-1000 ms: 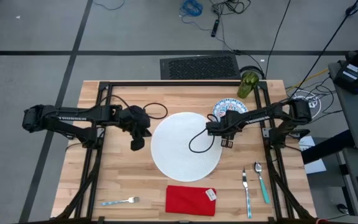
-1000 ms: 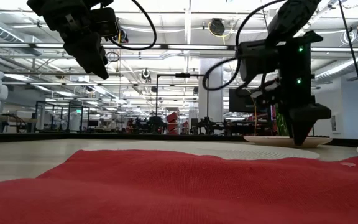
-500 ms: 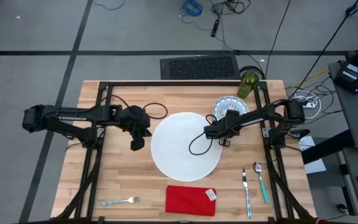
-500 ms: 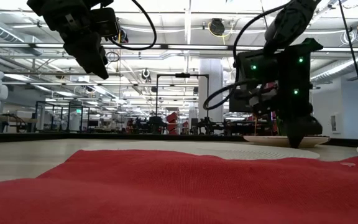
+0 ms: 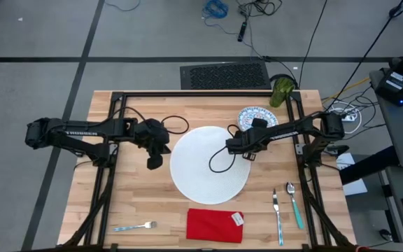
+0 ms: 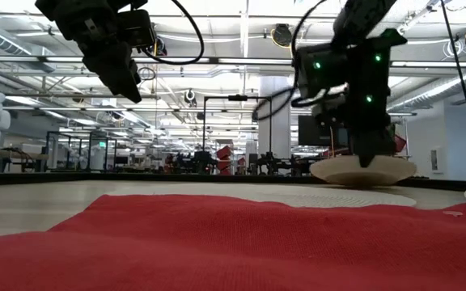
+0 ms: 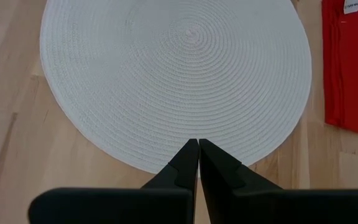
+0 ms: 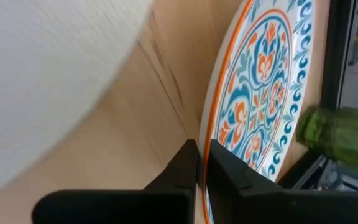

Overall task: Set table place
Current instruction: Put the blue orange plate on the white placemat

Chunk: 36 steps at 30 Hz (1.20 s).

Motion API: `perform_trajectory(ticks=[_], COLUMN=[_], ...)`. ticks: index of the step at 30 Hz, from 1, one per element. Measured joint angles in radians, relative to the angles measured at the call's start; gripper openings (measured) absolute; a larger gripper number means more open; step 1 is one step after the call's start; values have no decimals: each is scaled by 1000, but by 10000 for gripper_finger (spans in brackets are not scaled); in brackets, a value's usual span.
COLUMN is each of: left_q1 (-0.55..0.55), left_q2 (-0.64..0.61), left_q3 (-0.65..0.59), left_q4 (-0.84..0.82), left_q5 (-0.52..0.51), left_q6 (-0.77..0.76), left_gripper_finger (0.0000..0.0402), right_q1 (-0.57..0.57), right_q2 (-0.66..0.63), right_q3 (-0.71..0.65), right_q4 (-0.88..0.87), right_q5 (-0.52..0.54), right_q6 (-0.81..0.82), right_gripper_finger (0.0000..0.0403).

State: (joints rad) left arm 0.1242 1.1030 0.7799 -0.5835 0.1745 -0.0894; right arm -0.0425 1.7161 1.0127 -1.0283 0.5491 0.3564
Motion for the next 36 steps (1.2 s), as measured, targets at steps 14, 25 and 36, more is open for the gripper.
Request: perform_trajectory(ticks=[14, 25, 36], left_q1=[0, 0, 0], left_q2=[0, -2, -25], left_q3=[0, 1, 1], left_q4=[0, -45, -268], left_q5=[-8, -15, -21], left_q6=[50, 72, 72], left_gripper_finger=[0, 0, 0], right_q1=[163, 360, 482], right_q2=[1, 123, 420], right_q3=[262, 447, 667], right_q4=[-100, -96, -69], right_q5=[27, 70, 133], right_q6=[22, -171, -333], right_gripper_finger=[0, 0, 0])
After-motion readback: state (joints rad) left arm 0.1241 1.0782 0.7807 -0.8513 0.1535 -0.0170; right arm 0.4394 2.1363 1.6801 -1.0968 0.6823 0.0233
